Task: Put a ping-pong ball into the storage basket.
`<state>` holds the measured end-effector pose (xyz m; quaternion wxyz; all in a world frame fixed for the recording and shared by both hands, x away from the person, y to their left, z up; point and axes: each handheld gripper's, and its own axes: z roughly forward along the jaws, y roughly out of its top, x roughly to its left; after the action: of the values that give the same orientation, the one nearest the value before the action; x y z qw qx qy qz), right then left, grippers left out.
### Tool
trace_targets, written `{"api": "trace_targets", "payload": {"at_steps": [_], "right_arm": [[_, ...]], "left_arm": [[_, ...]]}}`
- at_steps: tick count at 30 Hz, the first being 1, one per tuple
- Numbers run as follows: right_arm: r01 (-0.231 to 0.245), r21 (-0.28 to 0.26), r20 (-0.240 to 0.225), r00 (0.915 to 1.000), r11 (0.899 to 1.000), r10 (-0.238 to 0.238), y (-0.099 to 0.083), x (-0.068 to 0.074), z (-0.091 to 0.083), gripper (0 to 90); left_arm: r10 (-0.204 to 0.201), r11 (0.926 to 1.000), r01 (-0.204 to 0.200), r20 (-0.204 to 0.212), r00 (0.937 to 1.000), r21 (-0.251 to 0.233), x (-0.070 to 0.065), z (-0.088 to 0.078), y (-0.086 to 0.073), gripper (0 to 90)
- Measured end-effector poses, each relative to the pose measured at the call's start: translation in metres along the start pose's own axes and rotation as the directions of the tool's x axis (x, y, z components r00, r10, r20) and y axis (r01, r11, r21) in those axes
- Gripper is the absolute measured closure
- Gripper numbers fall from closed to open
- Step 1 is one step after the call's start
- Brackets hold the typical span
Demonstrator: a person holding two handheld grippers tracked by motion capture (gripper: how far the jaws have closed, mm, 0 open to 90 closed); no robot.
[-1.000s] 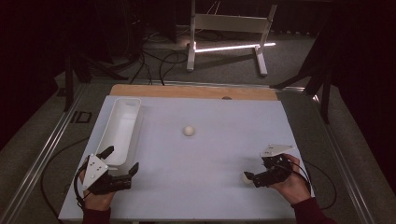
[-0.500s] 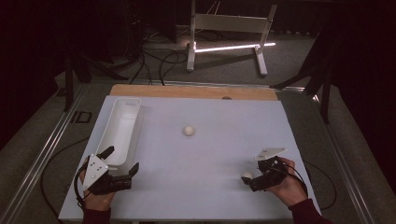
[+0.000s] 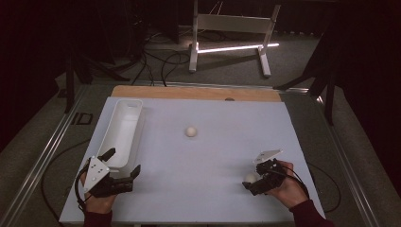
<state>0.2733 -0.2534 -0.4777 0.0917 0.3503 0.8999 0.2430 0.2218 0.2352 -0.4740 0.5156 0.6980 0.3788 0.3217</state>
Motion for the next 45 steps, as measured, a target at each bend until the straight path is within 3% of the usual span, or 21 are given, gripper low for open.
{"api": "trace_targets", "payload": {"at_steps": [10,28,45], "right_arm": [[-0.001,0.05,0.002,1.0,0.999,0.001,0.001,-0.001,0.008,15.3],[0.021,0.131,0.029,0.9993,0.991,-0.025,0.0,0.002,0.02,49.7],[0.028,0.131,0.025,0.9992,0.991,-0.031,-0.001,0.003,0.02,50.2]], "left_arm": [[-0.002,1.0,0.002,-0.001,1.0,-0.001,0.0,0.0,0.0,1.0],[-0.001,1.0,0.001,-0.002,1.0,0.0,0.0,0.0,0.0,1.0],[0.0,1.0,0.0,-0.003,1.0,0.002,0.0,0.0,-0.001,1.0]]}}
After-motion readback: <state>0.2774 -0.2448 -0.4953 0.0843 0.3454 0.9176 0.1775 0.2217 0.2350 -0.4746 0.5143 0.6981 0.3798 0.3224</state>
